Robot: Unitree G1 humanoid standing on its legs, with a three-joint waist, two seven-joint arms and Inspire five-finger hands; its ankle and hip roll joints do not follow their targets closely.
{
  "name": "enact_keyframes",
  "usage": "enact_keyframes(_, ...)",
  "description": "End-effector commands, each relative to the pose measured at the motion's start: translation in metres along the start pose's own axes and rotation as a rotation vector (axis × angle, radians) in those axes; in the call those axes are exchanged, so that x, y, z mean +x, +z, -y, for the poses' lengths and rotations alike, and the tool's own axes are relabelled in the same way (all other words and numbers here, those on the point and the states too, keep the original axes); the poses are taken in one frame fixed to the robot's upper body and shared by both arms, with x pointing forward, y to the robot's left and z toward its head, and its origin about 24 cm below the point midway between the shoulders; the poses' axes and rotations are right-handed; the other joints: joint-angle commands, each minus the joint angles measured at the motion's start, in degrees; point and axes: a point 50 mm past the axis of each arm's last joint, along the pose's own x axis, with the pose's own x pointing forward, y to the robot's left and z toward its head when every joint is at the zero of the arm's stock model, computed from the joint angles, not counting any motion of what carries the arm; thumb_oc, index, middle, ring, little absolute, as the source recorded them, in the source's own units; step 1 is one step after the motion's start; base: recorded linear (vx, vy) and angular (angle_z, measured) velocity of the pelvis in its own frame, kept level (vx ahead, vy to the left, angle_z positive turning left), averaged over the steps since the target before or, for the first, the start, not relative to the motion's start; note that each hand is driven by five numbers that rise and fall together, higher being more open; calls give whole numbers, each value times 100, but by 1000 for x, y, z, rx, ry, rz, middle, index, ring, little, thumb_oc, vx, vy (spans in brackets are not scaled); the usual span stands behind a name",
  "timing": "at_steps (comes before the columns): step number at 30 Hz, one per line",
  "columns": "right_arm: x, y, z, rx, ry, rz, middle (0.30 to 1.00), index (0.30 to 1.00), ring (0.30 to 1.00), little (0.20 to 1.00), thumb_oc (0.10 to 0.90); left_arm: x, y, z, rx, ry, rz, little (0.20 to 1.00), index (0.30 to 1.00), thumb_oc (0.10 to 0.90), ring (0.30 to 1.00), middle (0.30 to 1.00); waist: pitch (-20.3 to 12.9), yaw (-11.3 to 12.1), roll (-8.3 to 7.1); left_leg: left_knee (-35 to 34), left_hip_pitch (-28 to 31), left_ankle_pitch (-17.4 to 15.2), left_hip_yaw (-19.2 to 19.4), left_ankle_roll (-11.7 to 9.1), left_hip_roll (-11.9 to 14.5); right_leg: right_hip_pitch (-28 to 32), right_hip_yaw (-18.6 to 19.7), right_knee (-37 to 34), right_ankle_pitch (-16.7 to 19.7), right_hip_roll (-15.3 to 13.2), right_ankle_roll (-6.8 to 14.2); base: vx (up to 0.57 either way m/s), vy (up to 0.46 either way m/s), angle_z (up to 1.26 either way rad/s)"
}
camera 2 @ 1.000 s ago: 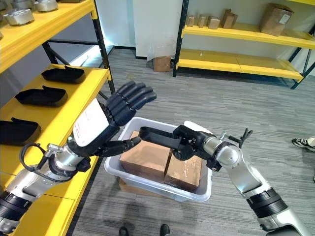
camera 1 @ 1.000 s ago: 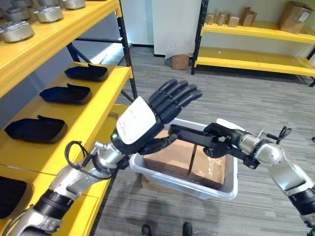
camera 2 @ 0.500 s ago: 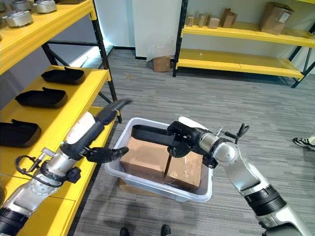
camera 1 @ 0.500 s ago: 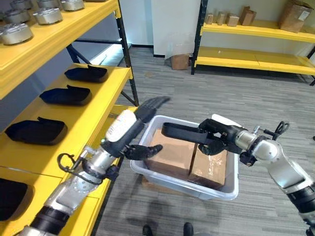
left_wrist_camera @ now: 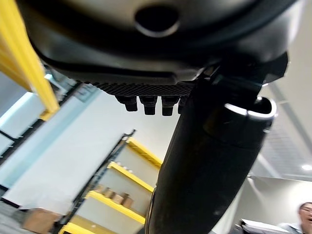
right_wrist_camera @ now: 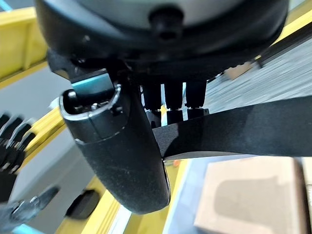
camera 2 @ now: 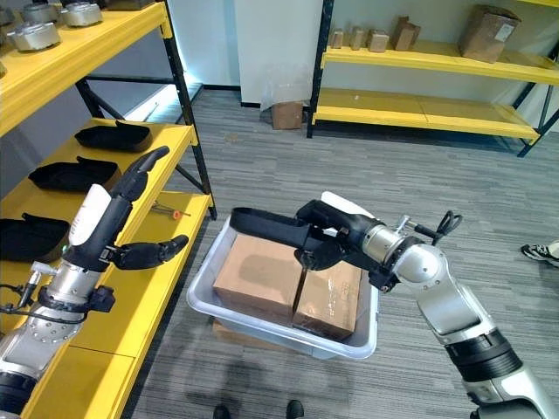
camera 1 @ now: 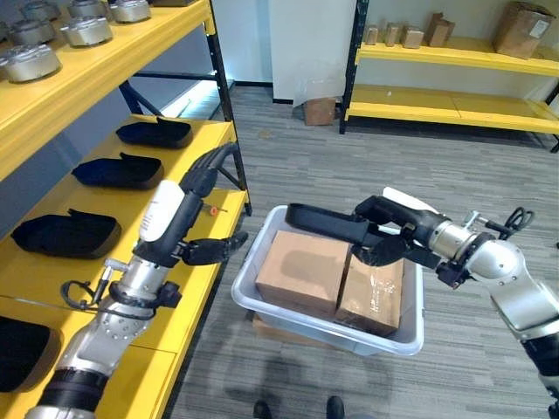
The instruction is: Move parts from the plastic box to the shelf.
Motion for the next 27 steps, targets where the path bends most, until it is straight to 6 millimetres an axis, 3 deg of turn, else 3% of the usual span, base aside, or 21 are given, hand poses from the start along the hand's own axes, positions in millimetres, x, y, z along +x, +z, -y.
enact_keyframes(1, 5, 62, 33, -101, -66, 289, 300, 300, 300, 300, 400, 30, 19, -18, 41, 46, 206, 1000, 1000, 900, 1000, 1000, -673, 17, -175, -45, 175, -495, -25, -222, 227, 61, -137, 303, -443, -500, 552, 0, 0, 0)
enact_keyframes(5, 14, 76, 23, -113, 1, 344, 300, 300, 300, 300, 400, 35, 23, -4, 93, -11, 265, 1000, 1000, 900, 1000, 1000, -662, -16, -149, -45, 188, -491, 15, -219, 239, 55, -95, 288, -426, -495, 555, -15, 6, -3)
enact_keyframes(13, 23, 95, 18, -156, 46, 401, 300, 300, 300, 300, 400, 50, 34, 11, 6, -62, 304, 1000, 1000, 900, 1000, 1000, -640, -23, -120, -45, 191, -494, 32, -226, 255, 54, -78, 246, -397, -490, 558, -10, -1, -1)
enact_keyframes(27, 22, 104, 18, -195, 51, 425, 300, 300, 300, 300, 400, 47, 30, 20, 47, -72, 290, 1000, 1000, 900, 1000, 1000, -645, -26, -114, -45, 181, -494, 40, -239, 268, 49, -61, 233, -400, -489, 554, 0, 0, 0)
